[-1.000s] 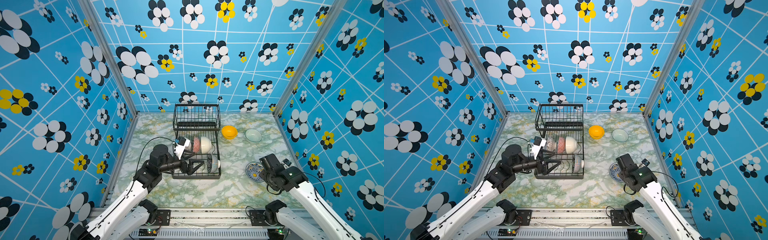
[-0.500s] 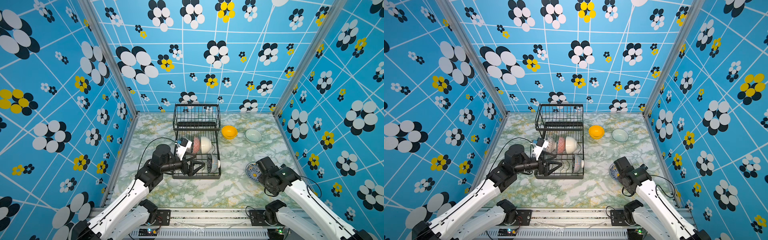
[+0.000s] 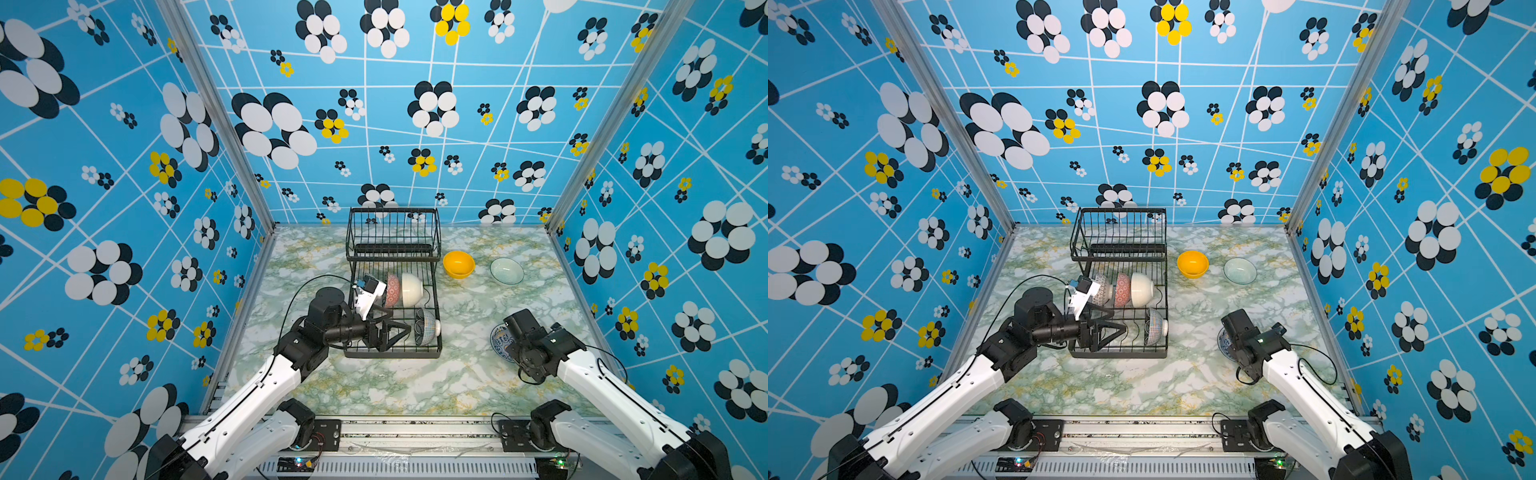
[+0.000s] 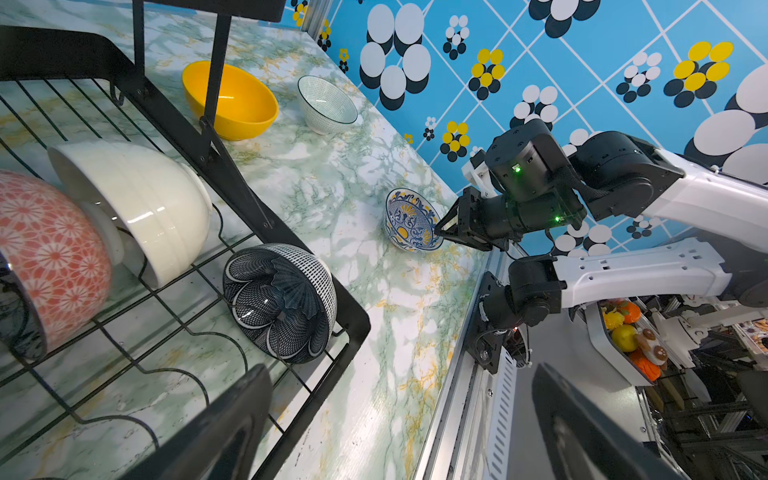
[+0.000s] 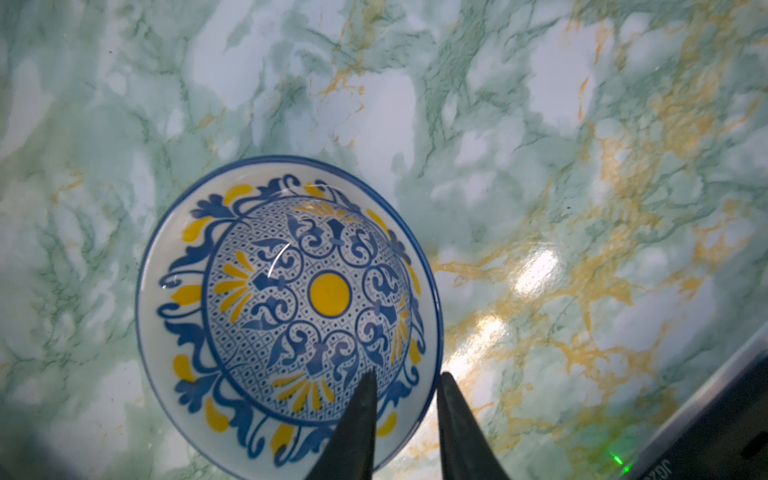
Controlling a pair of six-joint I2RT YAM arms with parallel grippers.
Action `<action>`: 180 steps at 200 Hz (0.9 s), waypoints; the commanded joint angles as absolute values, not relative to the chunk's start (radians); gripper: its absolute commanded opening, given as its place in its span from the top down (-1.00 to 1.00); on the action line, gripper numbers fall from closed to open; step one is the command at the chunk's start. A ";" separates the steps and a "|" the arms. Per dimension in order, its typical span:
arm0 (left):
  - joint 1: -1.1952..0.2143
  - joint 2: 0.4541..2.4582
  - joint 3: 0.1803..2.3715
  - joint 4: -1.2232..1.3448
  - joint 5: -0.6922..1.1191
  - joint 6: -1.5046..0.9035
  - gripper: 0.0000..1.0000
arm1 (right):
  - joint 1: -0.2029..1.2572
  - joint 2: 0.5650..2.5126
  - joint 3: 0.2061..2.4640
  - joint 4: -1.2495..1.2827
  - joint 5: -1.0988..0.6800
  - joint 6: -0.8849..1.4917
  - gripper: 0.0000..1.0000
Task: Load bowls into a dish rack
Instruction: Pick up the bowl from the middle-right of the table.
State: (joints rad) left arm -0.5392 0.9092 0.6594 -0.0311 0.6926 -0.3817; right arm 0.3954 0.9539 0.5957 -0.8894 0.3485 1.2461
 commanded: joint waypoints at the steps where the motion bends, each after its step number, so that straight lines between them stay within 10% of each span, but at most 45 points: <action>1: -0.546 0.923 0.664 -0.035 0.706 -0.386 -0.98 | 0.390 0.948 0.566 -0.882 0.335 1.246 0.44; 180: -0.550 0.947 0.673 -0.103 0.648 -0.340 -0.98 | 0.390 0.953 0.557 -0.789 0.396 1.168 1.00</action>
